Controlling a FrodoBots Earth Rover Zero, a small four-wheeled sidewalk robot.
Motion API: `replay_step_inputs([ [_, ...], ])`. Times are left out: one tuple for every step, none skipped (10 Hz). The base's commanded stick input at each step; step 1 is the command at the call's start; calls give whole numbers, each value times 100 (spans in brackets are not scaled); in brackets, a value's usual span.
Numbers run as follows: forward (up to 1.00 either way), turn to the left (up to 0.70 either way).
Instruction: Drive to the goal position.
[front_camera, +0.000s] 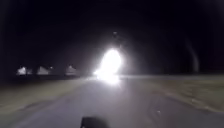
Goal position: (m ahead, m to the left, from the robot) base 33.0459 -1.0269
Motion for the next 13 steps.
replay_step_inputs([
  [100, 2],
  [100, 2],
  [100, 2],
  [100, 0],
  [100, 1],
  [100, 2],
  [100, 2],
  [100, 2],
  [100, 3],
  [100, 4],
  [100, 10],
  [100, 14],
  [100, 15],
])
